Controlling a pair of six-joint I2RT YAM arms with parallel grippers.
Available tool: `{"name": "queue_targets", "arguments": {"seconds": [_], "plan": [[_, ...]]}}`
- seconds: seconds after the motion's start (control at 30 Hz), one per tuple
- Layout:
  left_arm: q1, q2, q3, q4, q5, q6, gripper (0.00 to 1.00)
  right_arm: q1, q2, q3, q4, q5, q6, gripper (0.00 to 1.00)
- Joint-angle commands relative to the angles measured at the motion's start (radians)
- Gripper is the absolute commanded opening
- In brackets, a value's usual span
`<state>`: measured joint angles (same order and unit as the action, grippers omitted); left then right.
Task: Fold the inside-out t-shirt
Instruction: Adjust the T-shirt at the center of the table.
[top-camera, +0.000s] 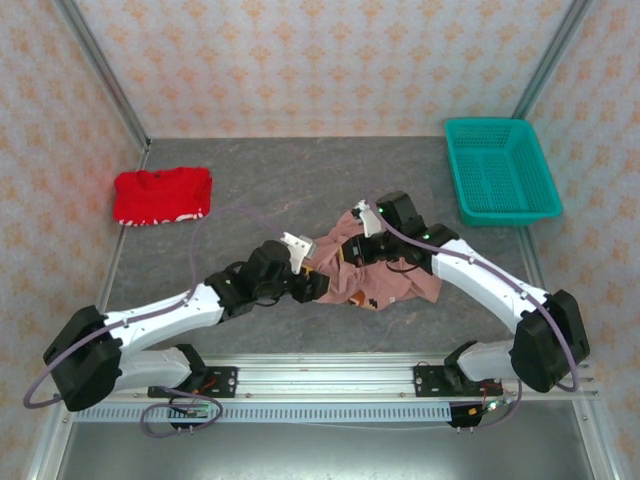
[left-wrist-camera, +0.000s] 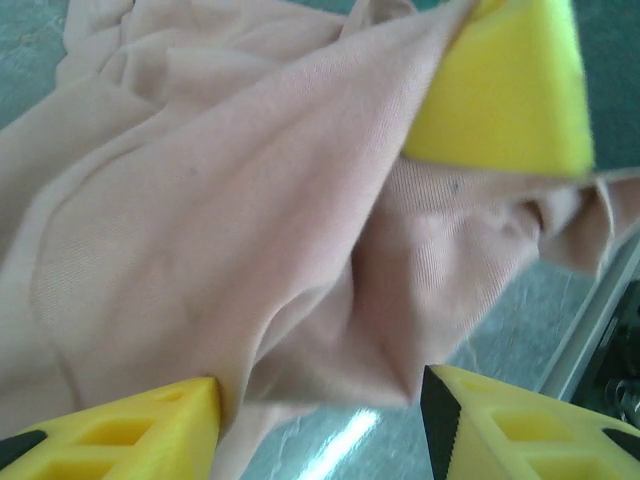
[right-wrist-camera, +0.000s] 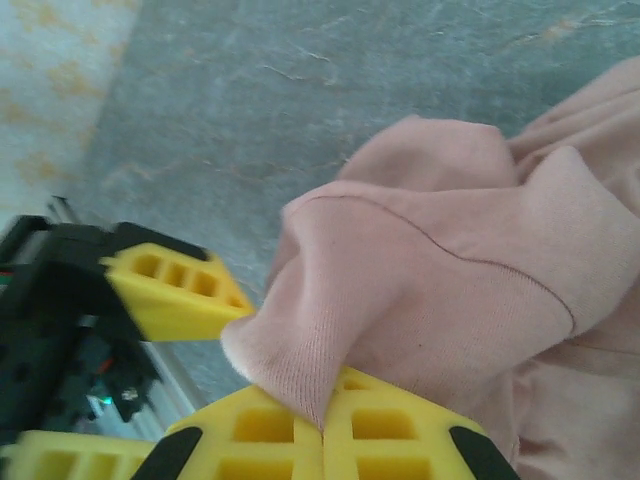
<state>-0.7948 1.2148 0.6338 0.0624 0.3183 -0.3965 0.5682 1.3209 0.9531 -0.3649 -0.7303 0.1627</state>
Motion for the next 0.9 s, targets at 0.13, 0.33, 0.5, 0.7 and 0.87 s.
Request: {"name": "queue_targets", "arguments": {"seconds": [0.13,0.33,0.5,0.7,0.87], "plan": [[0.000,0.128,0.053,0.067,-0.092,-0.035,0.55,-0.043,-0.014,-0.069,0.173,-0.172,0.180,0.06],[0.001,0.176,0.093,0.074,-0.093,-0.006,0.44,-0.050,0.004,-0.079,0.160,-0.202,0.171,0.06],[0.016,0.196,0.121,0.093,-0.048,0.011,0.37,-0.057,0.002,-0.066,0.062,-0.186,0.099,0.06],[0.053,0.212,0.129,0.157,0.072,0.007,0.12,-0.080,-0.002,-0.062,0.031,-0.173,0.084,0.08],[0.125,0.142,0.062,0.218,0.296,-0.011,0.00,-0.120,-0.043,-0.049,-0.050,-0.021,0.082,0.18]]}}
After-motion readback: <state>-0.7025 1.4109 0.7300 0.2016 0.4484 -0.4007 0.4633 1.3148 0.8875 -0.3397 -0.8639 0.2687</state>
